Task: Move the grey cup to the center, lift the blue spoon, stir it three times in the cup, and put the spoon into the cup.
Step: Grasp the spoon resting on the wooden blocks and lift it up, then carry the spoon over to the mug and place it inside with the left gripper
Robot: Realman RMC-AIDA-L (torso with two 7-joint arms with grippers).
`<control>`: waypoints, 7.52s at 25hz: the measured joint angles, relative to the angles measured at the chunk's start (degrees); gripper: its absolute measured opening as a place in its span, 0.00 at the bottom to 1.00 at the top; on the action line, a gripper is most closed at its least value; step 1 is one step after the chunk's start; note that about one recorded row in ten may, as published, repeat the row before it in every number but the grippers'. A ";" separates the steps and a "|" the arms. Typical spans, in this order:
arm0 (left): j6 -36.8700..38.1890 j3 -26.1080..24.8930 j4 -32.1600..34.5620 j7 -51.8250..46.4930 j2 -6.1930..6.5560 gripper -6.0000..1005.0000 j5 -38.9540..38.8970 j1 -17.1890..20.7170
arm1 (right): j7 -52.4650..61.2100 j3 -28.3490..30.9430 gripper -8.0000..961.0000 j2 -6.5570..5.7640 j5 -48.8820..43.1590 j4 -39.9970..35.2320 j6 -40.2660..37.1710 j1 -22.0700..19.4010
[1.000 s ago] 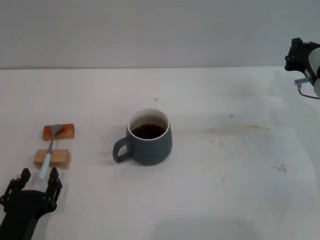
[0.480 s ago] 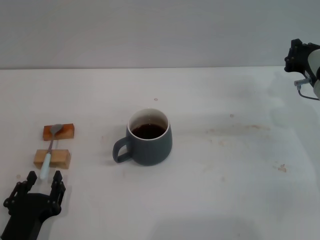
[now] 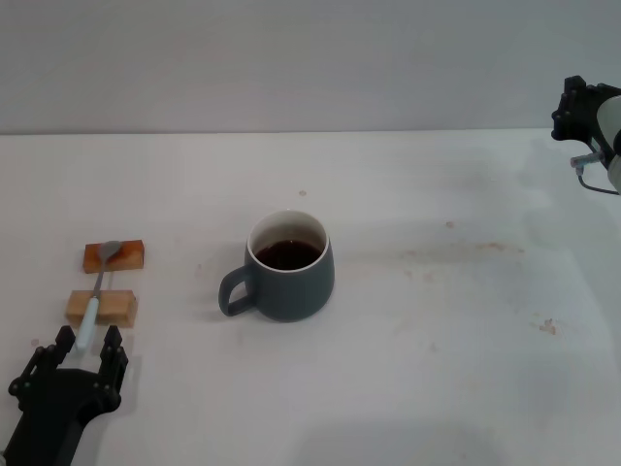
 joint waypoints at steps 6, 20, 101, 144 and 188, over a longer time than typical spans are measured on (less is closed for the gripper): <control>0.01 -0.24 0.00 0.00 -0.01 0.51 0.00 -0.35 | 0.00 0.01 0.02 0.00 0.00 0.00 0.00 0.16; -0.47 -0.29 0.04 0.00 -0.11 0.42 -0.74 -0.78 | 0.00 0.16 0.02 -0.08 0.00 0.24 0.00 0.27; 1.42 0.30 2.25 -1.39 0.14 0.18 -4.01 -5.34 | 0.01 0.18 0.02 -0.32 0.00 0.70 1.42 1.38; 10.62 0.42 8.19 -9.36 0.44 0.14 -3.78 -18.97 | 0.36 0.18 0.02 0.89 0.42 0.60 2.20 0.74; -44.58 -16.65 -56.32 -12.95 10.64 0.16 30.91 0.89 | 0.01 0.19 0.02 0.61 0.44 0.09 2.29 1.08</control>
